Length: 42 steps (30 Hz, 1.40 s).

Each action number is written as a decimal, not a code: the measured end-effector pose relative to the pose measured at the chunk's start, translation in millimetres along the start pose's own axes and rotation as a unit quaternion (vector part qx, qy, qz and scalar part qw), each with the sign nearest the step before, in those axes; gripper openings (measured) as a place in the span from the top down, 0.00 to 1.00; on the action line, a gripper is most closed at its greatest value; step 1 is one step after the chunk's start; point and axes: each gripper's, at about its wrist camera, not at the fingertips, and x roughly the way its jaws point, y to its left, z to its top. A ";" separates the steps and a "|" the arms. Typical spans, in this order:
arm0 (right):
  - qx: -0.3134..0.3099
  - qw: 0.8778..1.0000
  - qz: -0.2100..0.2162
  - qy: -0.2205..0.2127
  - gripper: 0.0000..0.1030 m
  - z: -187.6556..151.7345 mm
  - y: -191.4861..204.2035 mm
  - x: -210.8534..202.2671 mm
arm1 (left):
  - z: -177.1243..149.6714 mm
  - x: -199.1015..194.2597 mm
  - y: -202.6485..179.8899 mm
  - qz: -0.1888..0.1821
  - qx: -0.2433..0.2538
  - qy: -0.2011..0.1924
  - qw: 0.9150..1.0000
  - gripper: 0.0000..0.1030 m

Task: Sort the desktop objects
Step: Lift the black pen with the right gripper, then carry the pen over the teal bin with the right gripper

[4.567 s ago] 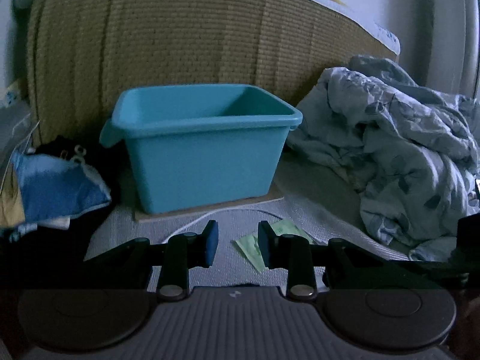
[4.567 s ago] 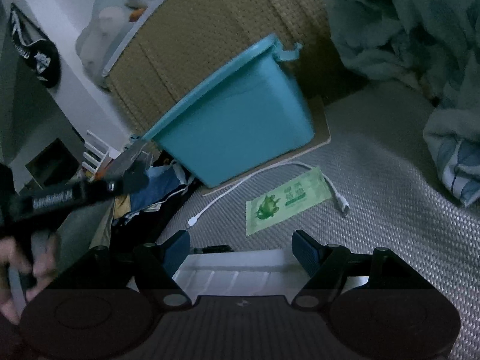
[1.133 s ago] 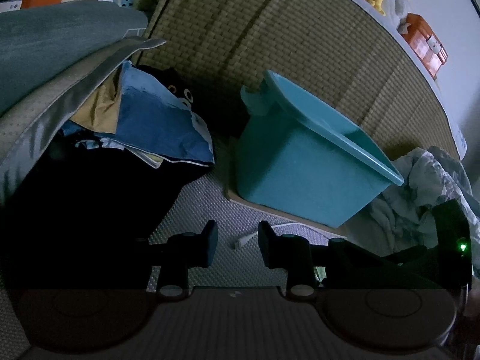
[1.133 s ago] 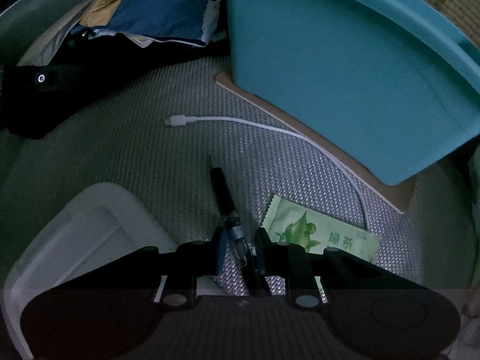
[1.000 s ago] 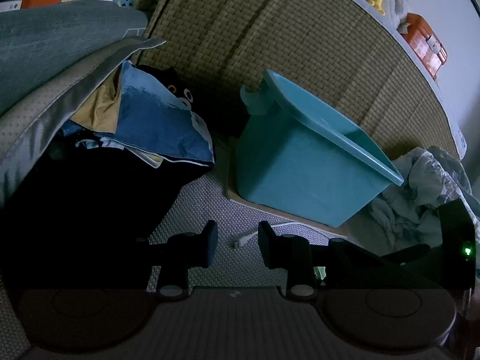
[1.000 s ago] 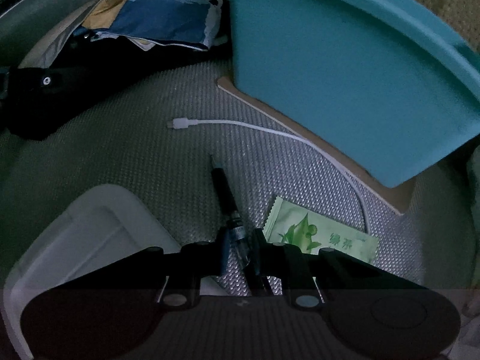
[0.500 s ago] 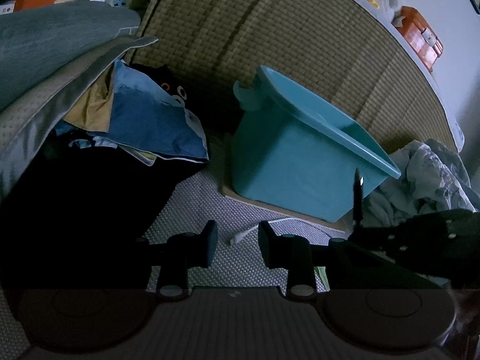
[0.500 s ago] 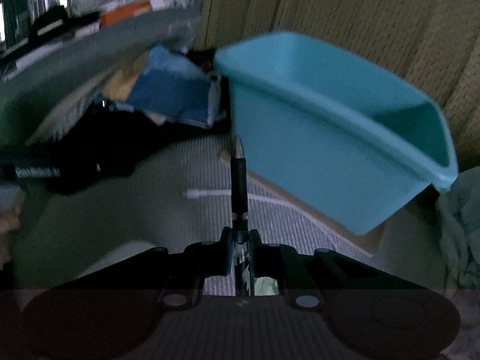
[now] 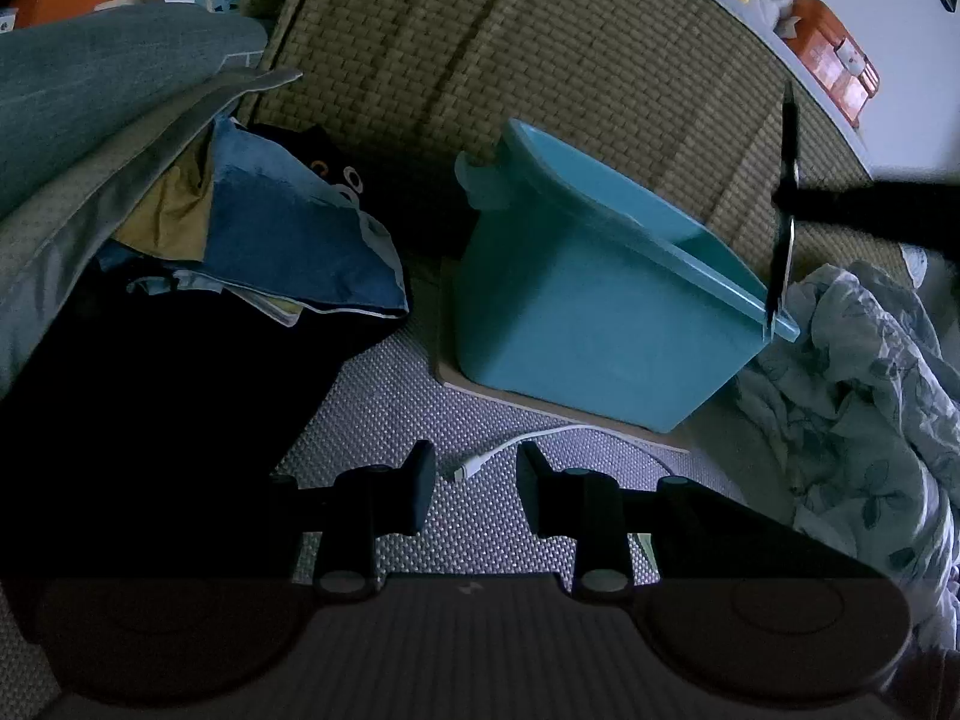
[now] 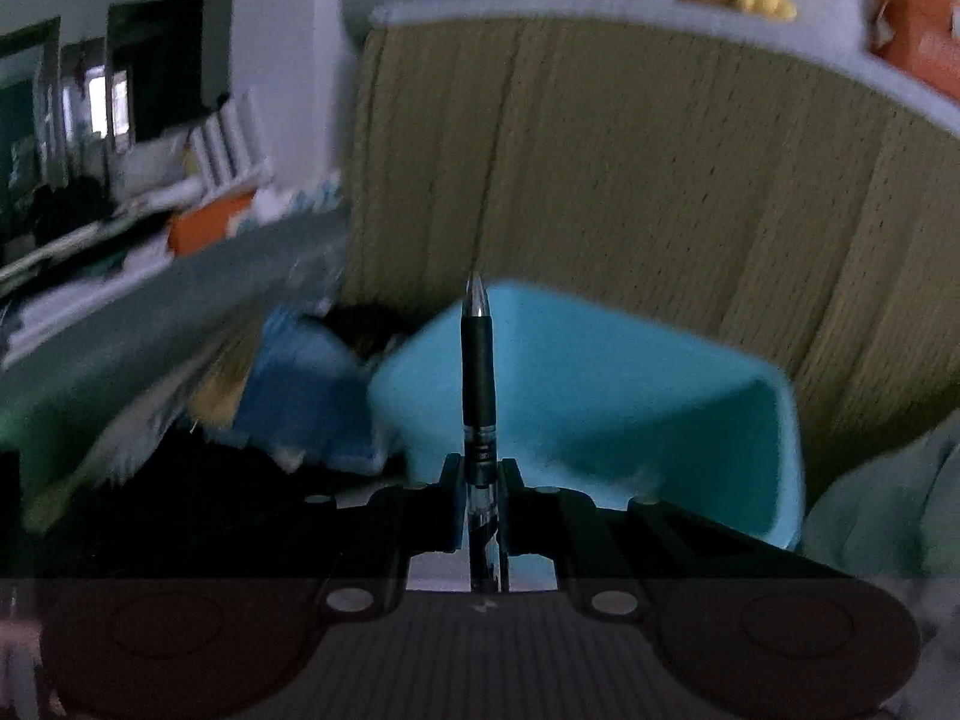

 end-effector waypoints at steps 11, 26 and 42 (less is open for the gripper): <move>0.073 0.995 -0.057 -0.020 0.88 37.8 -38.0 47.4 | -1.5 1.5 -0.8 -0.002 0.002 0.001 1.000 0.68; 0.136 0.985 -0.099 0.028 0.88 27.1 -63.6 111.8 | -4.7 7.1 -4.3 -0.005 0.010 0.010 1.000 0.68; 0.205 0.970 -0.107 0.081 0.87 3.4 -84.2 128.6 | -6.8 10.3 -8.5 -0.004 0.017 0.016 1.000 0.68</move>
